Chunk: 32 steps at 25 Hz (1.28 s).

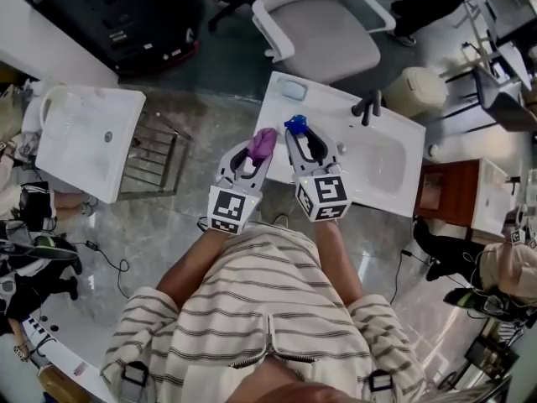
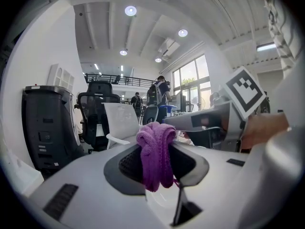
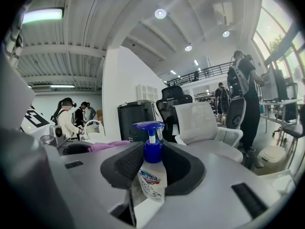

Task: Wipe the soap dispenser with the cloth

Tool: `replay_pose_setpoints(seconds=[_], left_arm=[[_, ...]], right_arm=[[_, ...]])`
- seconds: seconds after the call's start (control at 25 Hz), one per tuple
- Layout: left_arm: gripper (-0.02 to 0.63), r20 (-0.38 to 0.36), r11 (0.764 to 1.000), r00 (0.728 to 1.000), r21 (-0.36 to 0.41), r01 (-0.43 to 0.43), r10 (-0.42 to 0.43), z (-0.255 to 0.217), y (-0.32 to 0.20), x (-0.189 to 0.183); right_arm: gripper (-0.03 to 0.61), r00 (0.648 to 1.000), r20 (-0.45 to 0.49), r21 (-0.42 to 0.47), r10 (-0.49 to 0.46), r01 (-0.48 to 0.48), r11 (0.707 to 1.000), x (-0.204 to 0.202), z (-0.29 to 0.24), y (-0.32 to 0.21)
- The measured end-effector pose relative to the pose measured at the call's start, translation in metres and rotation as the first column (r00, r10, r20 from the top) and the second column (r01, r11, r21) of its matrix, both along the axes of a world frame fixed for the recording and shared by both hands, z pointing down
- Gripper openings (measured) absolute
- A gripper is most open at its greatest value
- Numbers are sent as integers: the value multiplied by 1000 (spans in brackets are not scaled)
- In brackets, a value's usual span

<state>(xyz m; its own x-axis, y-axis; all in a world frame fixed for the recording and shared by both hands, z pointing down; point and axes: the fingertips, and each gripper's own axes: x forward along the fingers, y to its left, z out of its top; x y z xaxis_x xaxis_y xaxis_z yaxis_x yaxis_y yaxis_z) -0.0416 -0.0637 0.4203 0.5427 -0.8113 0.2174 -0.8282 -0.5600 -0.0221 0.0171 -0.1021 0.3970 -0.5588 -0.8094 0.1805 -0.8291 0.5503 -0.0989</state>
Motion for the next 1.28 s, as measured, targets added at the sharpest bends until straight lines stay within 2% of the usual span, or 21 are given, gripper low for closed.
replay_pose_setpoints(seconds=[1.28], left_arm=[[129,17,989,989,25,-145,144,4,20,38]], right_arm=[[133,1000,17,23,21,-22,1000,5,-19,12]])
